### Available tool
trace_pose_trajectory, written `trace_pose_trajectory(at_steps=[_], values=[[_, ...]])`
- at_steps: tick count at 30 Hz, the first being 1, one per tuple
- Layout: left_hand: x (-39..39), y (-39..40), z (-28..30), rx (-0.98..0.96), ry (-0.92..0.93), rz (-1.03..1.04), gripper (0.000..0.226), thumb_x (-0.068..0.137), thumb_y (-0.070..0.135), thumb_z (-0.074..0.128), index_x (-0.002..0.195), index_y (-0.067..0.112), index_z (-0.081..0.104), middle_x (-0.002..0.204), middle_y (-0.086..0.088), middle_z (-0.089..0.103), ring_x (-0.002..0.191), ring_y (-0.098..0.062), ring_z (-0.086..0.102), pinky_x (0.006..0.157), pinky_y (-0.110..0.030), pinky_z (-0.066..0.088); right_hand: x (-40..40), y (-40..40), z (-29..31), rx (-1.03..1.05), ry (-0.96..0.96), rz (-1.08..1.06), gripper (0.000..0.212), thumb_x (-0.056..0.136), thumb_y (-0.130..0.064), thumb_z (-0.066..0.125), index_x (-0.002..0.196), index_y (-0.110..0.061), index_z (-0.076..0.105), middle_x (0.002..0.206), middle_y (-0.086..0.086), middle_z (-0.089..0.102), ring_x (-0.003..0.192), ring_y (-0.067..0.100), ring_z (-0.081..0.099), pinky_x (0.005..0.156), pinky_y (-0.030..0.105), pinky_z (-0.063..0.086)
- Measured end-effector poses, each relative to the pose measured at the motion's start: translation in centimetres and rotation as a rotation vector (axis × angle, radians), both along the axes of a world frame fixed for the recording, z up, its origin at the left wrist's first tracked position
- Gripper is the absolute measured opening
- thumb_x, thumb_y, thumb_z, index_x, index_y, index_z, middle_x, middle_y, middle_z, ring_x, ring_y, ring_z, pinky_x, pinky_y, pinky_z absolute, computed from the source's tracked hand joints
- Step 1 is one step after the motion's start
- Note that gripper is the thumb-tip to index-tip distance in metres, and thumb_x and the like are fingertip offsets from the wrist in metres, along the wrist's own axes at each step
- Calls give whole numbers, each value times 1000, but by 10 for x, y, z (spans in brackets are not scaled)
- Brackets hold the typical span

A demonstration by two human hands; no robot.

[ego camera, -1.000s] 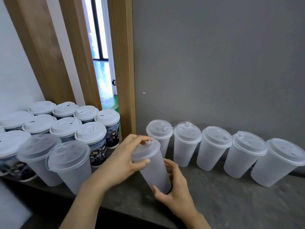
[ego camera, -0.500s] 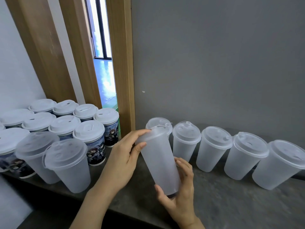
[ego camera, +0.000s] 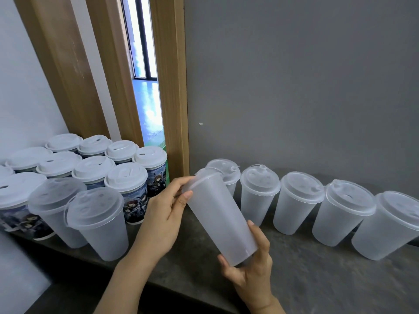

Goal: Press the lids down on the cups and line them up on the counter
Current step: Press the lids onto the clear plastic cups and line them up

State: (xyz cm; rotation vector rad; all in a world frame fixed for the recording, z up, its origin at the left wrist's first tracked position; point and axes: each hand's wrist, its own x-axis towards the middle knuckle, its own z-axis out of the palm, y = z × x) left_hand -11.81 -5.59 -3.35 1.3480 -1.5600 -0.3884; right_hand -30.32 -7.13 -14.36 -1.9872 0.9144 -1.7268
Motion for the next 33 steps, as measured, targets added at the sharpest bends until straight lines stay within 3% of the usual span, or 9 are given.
trace_pose_trajectory(at_steps=[5,9,12,16,18,22,27,30,33], values=[[1,4,5,-50,-22,-6,27,89,50,45,114,59,47,111,46,52,108,19,50,82,3,38,-2,-4,-7,4,114,-76,90,70,-51,79,144,-40,29,134,-37,35,125,-2,49,93,14,52],[-4,9,10,-126,-72,41,33,79,59,55,111,63,51,114,38,54,112,16,48,82,-1,39,-7,-7,-2,161,72,-54,66,65,-53,80,120,-36,49,119,-25,55,112,5,58,81,16,56],[-6,11,11,-160,-73,10,35,80,49,64,114,52,55,118,35,57,114,13,50,90,0,35,-10,-11,5,399,-154,176,58,62,-64,79,111,-38,62,109,-11,66,101,15,65,70,23,57],[-4,11,6,-145,-4,-21,35,81,49,72,112,47,56,121,34,57,114,12,51,88,2,34,-13,-19,11,799,-584,558,85,47,-65,86,114,-15,69,93,10,70,73,24,65,54,29,51],[-3,12,4,-142,38,-45,41,77,55,71,115,48,55,123,29,57,116,8,52,89,-1,38,-14,-20,12,901,-637,758,92,57,-64,84,125,-7,60,88,16,67,66,21,63,54,29,51],[-3,10,0,-218,18,-51,32,85,43,65,116,42,59,124,30,58,121,4,52,99,-12,42,-17,-18,11,997,-635,1007,75,79,-62,71,123,-3,60,76,20,65,56,21,60,56,28,50],[-2,8,-1,-272,-127,85,30,88,43,55,117,38,57,114,37,55,111,7,55,88,-13,48,-15,-18,14,981,-471,973,77,72,-52,83,132,-12,55,114,18,64,97,29,64,79,38,55],[-4,8,-2,-274,-228,183,35,88,44,55,118,27,65,113,11,65,104,-11,59,86,-34,53,-15,-19,14,984,-395,994,84,69,-37,88,136,-10,46,125,10,64,115,32,61,94,46,51],[-8,9,-6,-289,-288,238,37,90,44,59,113,16,70,108,0,70,98,-12,60,85,-35,51,-17,-18,15,1034,-350,1122,82,75,-29,85,143,-15,40,131,12,61,120,33,58,103,50,47]])
